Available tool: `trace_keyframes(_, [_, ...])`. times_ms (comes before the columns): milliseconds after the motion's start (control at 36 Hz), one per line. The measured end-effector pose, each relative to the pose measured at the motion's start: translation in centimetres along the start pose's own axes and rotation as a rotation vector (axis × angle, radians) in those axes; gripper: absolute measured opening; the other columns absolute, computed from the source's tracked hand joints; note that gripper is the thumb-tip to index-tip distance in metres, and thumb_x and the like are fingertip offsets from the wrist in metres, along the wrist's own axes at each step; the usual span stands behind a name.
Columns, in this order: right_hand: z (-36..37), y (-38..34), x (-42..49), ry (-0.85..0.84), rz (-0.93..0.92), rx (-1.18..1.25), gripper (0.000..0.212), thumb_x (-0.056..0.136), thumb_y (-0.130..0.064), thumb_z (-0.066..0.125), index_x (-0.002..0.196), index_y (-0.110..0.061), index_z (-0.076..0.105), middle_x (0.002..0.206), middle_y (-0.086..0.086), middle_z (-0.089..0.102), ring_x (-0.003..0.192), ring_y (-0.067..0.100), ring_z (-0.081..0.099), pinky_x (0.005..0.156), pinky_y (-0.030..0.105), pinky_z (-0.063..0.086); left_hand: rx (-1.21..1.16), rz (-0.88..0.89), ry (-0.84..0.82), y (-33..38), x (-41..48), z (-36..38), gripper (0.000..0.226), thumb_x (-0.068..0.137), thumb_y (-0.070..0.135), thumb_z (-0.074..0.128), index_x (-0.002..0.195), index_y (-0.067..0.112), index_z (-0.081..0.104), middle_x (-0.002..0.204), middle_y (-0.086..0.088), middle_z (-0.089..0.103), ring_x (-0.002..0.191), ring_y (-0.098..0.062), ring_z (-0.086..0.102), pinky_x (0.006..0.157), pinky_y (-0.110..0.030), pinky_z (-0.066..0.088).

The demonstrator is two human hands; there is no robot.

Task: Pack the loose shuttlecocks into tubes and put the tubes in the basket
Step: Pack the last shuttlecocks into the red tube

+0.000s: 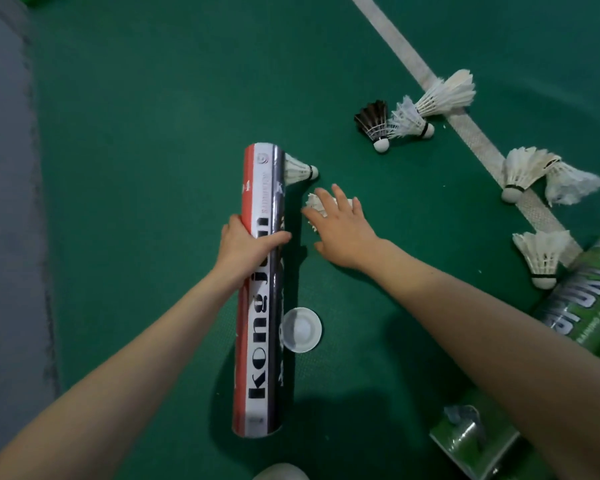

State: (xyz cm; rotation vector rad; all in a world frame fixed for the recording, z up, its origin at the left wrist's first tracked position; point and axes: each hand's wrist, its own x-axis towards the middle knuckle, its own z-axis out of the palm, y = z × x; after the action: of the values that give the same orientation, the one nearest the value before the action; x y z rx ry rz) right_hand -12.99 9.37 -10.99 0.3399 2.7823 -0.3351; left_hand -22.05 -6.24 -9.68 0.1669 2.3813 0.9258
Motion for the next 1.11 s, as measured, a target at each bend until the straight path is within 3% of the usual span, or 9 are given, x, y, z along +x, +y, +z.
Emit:
trace_keyframes(139, [0.9,1.9,-0.5,0.091,0.019,-0.063,0.057,0.089,-0.011,0.052,0.141,-0.023,0.032,0.15,0.015,0.02,0.134,0.036,0.026,0.104,0.051,0.034,-0.179,-0.167,0.002,-2.7,-0.6,1.5,0.089,0.041,0.055,0.082,0.114,0.015,0.051,0.11,-0.006,0.062,0.091,-0.021,0.066,0.082,-0.043,0.056])
trace_keyframes(278, [1.5,4.3,-2.7,0.181,0.118,0.017,0.046,0.09,-0.006,0.046,0.133,-0.018,0.04,0.14,0.013,0.033,0.122,0.034,0.038,0.094,0.046,0.037,-0.242,-0.174,0.049,-2.4,-0.7,3.4,0.096,0.032,0.062,0.079,0.111,0.016,0.05,0.109,-0.006,0.06,0.091,-0.024,0.066,0.08,-0.044,0.057])
trace_keyframes(444, [0.4,7.9,-5.4,0.386,0.294,0.289,0.02,0.096,-0.012,0.047,0.114,-0.006,0.052,0.124,0.015,0.045,0.101,0.035,0.048,0.078,0.038,0.04,-0.232,-0.019,-0.108,2.8,-1.7,7.7,0.095,0.037,0.061,0.079,0.115,0.016,0.05,0.111,-0.005,0.06,0.092,-0.021,0.065,0.08,-0.042,0.058])
trace_keyframes(611, [-2.9,10.1,-8.1,0.68,0.551,0.836,0.018,0.09,-0.025,0.064,0.089,-0.009,0.055,0.11,0.005,0.043,0.09,0.012,0.042,0.069,0.0,0.03,-0.213,0.141,-0.21,8.4,-2.9,8.7,0.085,0.046,0.056,0.08,0.116,0.021,0.048,0.112,-0.001,0.06,0.094,-0.019,0.065,0.085,-0.041,0.055])
trace_keyframes(639, [-3.4,10.6,-8.5,0.716,0.592,0.927,0.023,0.088,-0.03,0.066,0.084,-0.009,0.055,0.108,0.008,0.047,0.089,0.014,0.045,0.07,0.003,0.033,-0.208,0.166,-0.226,9.1,-3.1,8.4,0.078,0.052,0.05,0.082,0.115,0.021,0.048,0.109,-0.001,0.062,0.092,-0.019,0.066,0.083,-0.041,0.056])
trace_keyframes(722, [-4.6,12.1,-9.2,0.862,0.67,1.151,0.045,0.075,-0.048,0.068,0.077,-0.005,0.054,0.09,0.014,0.058,0.077,0.023,0.051,0.074,0.037,0.045,-0.132,0.241,-0.328,10.6,-3.5,7.5,0.065,0.063,0.038,0.083,0.114,0.02,0.048,0.102,0.001,0.065,0.085,-0.017,0.068,0.079,-0.041,0.057])
trace_keyframes(806, [-5.6,13.5,-9.8,0.944,0.707,1.268,0.054,0.065,-0.059,0.067,0.083,-0.009,0.054,0.098,0.018,0.061,0.083,0.031,0.059,0.088,0.054,0.051,0.119,0.372,-0.365,11.6,-4.2,7.2,0.067,0.063,0.038,0.082,0.117,0.021,0.045,0.102,0.004,0.061,0.087,-0.015,0.064,0.075,-0.033,0.054])
trace_keyframes(917, [-6.6,13.8,-10.6,0.972,0.746,1.291,0.037,0.069,-0.058,0.061,0.076,-0.021,0.058,0.099,0.014,0.065,0.092,0.032,0.062,0.09,0.055,0.049,0.432,0.582,-0.234,11.7,-5.0,7.8,0.075,0.06,0.041,0.078,0.122,0.02,0.042,0.107,0.0,0.051,0.094,-0.019,0.051,0.079,-0.037,0.049])
trace_keyframes(1111, [-7.0,14.1,-11.8,1.132,0.779,1.193,0.025,0.085,-0.048,0.057,0.084,-0.023,0.055,0.095,-0.004,0.056,0.09,0.023,0.06,0.081,0.054,0.053,0.546,0.679,-0.149,11.4,-5.3,8.1,0.085,0.065,0.041,0.078,0.135,0.021,0.034,0.119,0.002,0.046,0.105,-0.02,0.043,0.084,-0.035,0.042])
